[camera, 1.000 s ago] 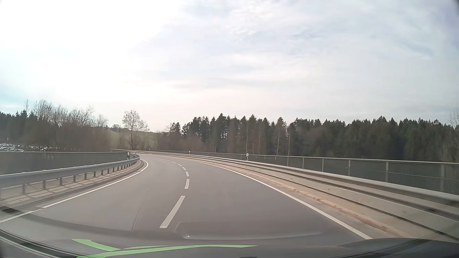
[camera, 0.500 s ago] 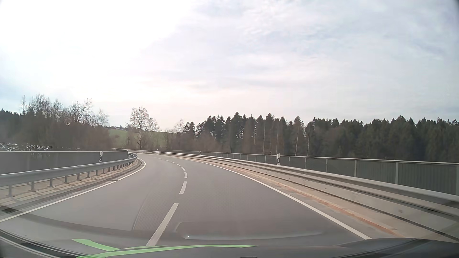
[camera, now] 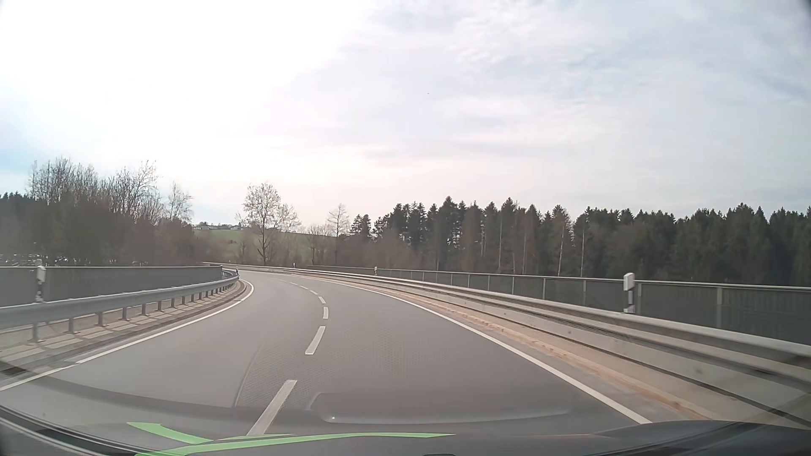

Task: Follow the waypoints while adhering to traffic rules and regulations

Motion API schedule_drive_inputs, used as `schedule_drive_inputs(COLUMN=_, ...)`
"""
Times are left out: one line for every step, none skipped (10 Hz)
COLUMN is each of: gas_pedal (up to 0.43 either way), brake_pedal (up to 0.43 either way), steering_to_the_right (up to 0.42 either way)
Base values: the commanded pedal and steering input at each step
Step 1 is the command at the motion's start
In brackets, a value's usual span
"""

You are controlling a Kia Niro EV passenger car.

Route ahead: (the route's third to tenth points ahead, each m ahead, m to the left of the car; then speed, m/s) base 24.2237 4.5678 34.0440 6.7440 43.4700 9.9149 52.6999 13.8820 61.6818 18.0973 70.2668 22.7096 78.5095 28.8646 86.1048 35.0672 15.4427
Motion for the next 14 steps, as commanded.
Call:
schedule_drive_inputs(gas_pedal=0.098, brake_pedal=0.0, steering_to_the_right=-0.038)
schedule_drive_inputs(gas_pedal=0.098, brake_pedal=0.0, steering_to_the_right=-0.039)
schedule_drive_inputs(gas_pedal=0.098, brake_pedal=0.0, steering_to_the_right=-0.04)
schedule_drive_inputs(gas_pedal=0.098, brake_pedal=0.0, steering_to_the_right=-0.04)
schedule_drive_inputs(gas_pedal=0.098, brake_pedal=0.0, steering_to_the_right=-0.04)
schedule_drive_inputs(gas_pedal=0.098, brake_pedal=0.0, steering_to_the_right=-0.04)
schedule_drive_inputs(gas_pedal=0.098, brake_pedal=0.0, steering_to_the_right=-0.041)
schedule_drive_inputs(gas_pedal=0.098, brake_pedal=0.0, steering_to_the_right=-0.041)
schedule_drive_inputs(gas_pedal=0.098, brake_pedal=0.0, steering_to_the_right=-0.041)
schedule_drive_inputs(gas_pedal=0.11, brake_pedal=0.0, steering_to_the_right=-0.041)
schedule_drive_inputs(gas_pedal=0.11, brake_pedal=0.0, steering_to_the_right=-0.041)
schedule_drive_inputs(gas_pedal=0.11, brake_pedal=0.0, steering_to_the_right=-0.041)
schedule_drive_inputs(gas_pedal=0.11, brake_pedal=0.0, steering_to_the_right=-0.041)
schedule_drive_inputs(gas_pedal=0.11, brake_pedal=0.0, steering_to_the_right=-0.041)
